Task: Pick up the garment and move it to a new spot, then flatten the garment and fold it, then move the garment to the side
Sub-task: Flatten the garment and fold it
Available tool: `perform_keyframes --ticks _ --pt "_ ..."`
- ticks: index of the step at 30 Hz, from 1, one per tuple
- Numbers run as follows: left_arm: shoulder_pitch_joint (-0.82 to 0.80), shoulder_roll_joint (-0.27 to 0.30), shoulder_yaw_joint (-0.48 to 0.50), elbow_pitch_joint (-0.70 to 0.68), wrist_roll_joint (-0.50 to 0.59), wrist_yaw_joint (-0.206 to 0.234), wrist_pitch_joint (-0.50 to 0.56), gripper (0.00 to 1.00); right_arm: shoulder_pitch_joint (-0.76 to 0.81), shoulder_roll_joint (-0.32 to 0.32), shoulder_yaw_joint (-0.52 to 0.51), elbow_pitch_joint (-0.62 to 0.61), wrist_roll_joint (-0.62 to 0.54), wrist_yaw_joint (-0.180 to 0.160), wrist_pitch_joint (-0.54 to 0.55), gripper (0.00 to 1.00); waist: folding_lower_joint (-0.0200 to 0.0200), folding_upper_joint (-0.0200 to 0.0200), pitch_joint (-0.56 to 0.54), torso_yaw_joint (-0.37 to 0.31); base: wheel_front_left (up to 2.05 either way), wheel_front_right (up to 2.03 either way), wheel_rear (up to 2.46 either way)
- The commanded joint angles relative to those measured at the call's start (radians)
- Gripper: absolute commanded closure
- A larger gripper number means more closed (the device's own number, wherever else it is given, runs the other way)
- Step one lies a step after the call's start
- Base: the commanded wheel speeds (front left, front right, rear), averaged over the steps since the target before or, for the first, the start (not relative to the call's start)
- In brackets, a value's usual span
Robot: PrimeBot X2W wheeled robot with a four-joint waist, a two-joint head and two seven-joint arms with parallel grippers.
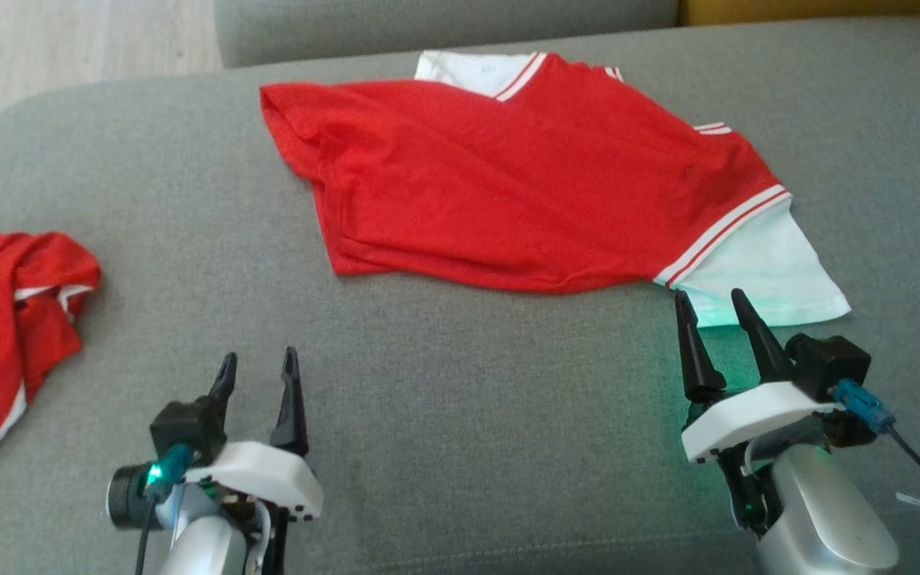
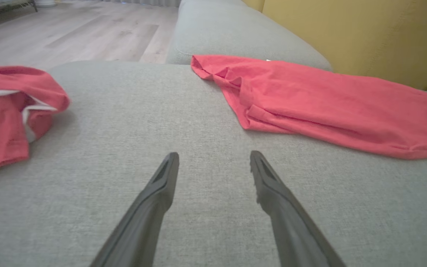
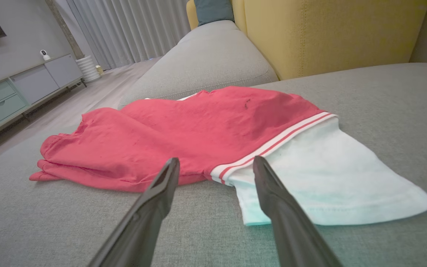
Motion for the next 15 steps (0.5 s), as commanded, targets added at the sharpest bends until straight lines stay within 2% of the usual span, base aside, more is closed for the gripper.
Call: perform_keyframes --ticks 1,5,15 --pt "-0.061 0.003 0.023 -0.026 -0.008 0.001 -0.012 0.00 -0.024 0.006 0.023 -0.035 0.002 -0.001 -0.011 0.00 0.0000 -0.0001 0.022 -0.007 0.00 0.00 0.00" --pt "-0.132 0.003 0.010 -0.001 -0.017 -0.015 -0.012 0.00 -0.044 0.006 0.029 -0.049 0.005 -0.001 -0.011 0.00 0.0000 -0.0001 0.071 -0.022 0.00 0.00 0.00" --pt "-0.338 0.003 0.039 0.086 -0.027 -0.090 -0.012 0.00 -0.102 0.006 0.053 -0.086 0.022 -0.001 -0.011 0.00 0.0000 -0.0001 0.195 -0.081 0.00 0.00 0.00"
